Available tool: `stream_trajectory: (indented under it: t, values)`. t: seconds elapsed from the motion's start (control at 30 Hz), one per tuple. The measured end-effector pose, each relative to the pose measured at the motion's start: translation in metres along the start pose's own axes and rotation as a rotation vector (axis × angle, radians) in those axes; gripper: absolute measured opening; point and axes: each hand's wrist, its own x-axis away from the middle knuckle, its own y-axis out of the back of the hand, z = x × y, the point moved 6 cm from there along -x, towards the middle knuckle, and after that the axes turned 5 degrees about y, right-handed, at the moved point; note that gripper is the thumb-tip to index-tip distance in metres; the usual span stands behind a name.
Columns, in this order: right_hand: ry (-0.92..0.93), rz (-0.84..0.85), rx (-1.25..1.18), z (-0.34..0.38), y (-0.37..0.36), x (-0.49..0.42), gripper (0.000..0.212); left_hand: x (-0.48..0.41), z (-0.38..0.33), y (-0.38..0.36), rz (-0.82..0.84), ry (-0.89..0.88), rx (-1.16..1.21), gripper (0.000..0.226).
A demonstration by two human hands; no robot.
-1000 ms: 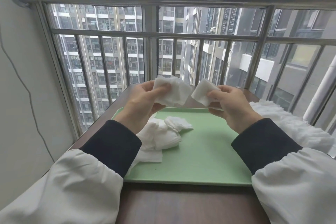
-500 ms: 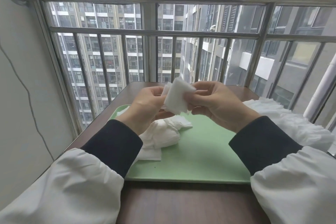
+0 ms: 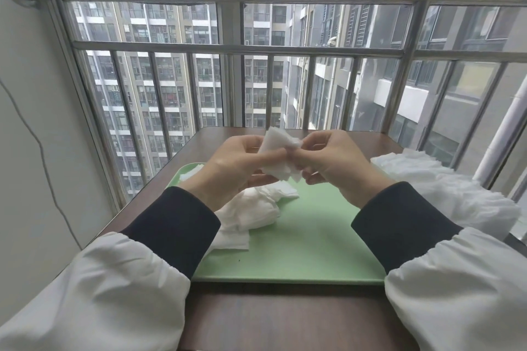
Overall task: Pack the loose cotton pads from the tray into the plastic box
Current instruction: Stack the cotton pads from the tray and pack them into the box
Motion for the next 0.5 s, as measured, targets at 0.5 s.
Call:
stream_trajectory:
  t: [0.5]
  values:
    - [-0.144,-0.112,-0.421,-0.013,0.023,-0.010,0.006,-0.002,0.001,0.024,-0.237,0.043,0.202,0.027]
